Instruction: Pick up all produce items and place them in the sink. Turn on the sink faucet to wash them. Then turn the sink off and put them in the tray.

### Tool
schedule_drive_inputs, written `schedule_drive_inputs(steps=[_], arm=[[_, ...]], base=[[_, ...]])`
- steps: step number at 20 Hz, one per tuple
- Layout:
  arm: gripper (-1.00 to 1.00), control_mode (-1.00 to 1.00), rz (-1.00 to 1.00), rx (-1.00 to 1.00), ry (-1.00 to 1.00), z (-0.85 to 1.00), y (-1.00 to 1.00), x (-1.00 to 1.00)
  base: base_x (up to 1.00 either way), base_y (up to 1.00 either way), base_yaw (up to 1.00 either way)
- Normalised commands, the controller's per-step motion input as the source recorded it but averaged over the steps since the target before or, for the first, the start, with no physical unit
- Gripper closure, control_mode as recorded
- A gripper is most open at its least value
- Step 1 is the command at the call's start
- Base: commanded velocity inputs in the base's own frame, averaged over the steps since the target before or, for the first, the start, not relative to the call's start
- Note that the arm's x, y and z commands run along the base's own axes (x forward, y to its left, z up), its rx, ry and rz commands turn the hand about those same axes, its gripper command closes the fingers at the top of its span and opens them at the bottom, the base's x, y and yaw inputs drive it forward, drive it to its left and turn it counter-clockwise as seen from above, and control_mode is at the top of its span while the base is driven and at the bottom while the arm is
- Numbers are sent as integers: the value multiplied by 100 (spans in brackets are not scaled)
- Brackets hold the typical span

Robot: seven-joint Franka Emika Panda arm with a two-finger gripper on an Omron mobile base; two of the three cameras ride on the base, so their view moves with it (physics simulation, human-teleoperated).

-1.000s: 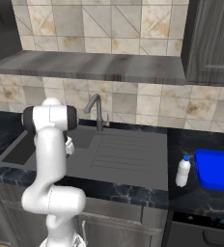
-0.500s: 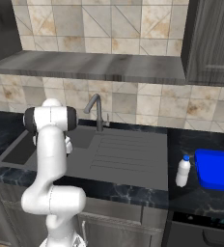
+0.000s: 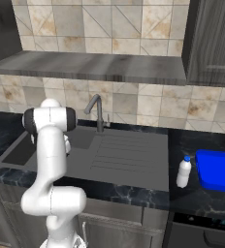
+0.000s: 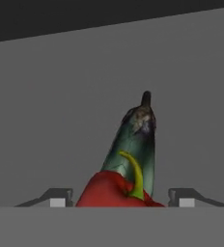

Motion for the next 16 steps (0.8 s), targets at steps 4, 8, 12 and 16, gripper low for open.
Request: schedule_drive_inputs(steps=[4,8,12,16], arm=[[-100,-100,-2,0,0,16,-11,-27],[-100,-100,-4,-1,0,35,-12,-24],[-100,-100,-4,-3,0,40,-12,-23],[-100,-100,-1,-4,0,36,-9,-24]], base=[[0,0,0],[0,0,0],[0,0,0],[0,0,0]])
